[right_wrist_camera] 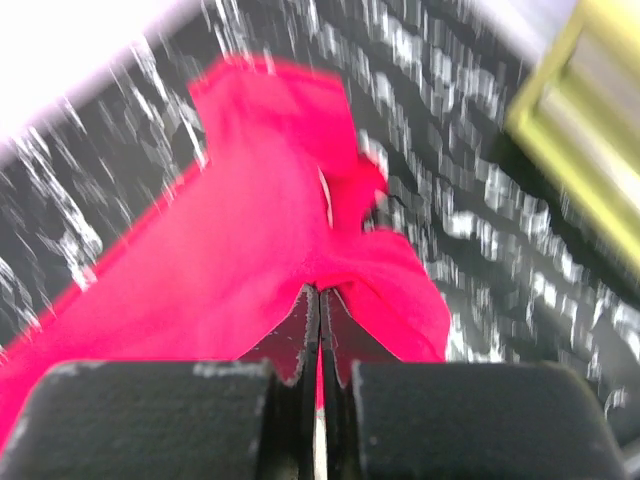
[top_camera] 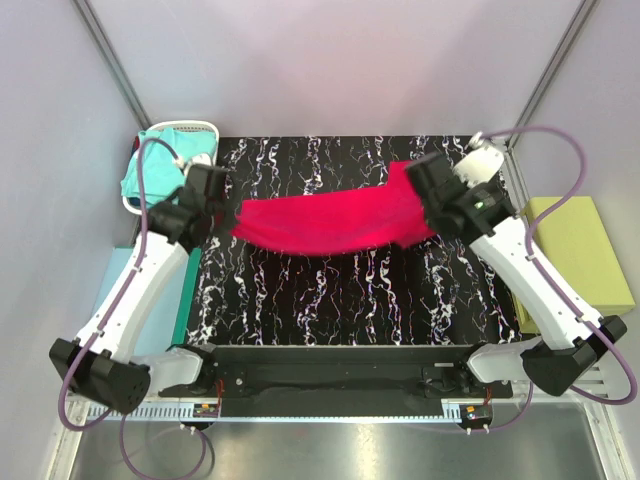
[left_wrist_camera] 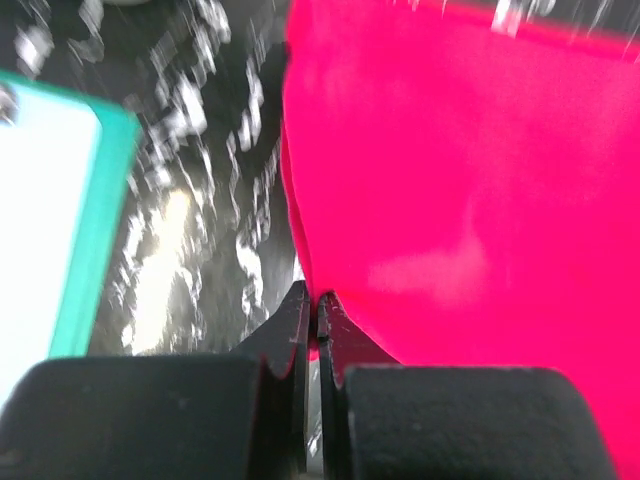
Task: Fold and stack the t-shirts
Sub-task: Flatten out the tshirt
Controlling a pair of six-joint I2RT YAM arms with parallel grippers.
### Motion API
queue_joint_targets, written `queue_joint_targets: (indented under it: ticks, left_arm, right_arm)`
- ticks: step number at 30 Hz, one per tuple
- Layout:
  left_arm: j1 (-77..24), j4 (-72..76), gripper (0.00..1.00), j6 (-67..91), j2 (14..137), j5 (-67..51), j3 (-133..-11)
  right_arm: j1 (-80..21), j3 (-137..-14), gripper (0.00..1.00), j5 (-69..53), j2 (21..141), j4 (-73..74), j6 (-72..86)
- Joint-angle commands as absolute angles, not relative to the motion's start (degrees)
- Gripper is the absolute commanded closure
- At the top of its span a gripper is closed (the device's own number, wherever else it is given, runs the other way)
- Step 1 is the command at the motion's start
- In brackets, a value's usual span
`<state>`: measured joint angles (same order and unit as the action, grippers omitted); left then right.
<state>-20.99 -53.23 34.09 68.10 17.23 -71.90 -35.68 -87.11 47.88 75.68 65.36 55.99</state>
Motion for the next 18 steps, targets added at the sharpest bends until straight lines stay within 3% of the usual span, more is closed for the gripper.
queue_joint_targets:
  ticks: [1,6,9,18]
  left_arm:
    - [-17.23,-54.22,1.00,31.64,73.73,20.04,-85.91]
    - [-16.96,-55.37,1.00,31.73,78.39,21.00,-99.64]
    - [-17.05,-56.59,1.00,31.55,80.24,21.53,-109.56]
    - [-21.44,-57.83,1.00,27.34,80.86,31.19,-121.09]
  right_arm:
    - [-32.08,-101.21,1.00,57.21,77.95,61.28,39.84]
    - [-29.71,-114.76,1.00,56.25,80.95,58.63,32.01]
    - [-29.71,-114.44,1.00,54.68,78.93,52.24,27.18]
    - [-30.06,-118.99,1.00,52.12,77.60,45.87,18.29]
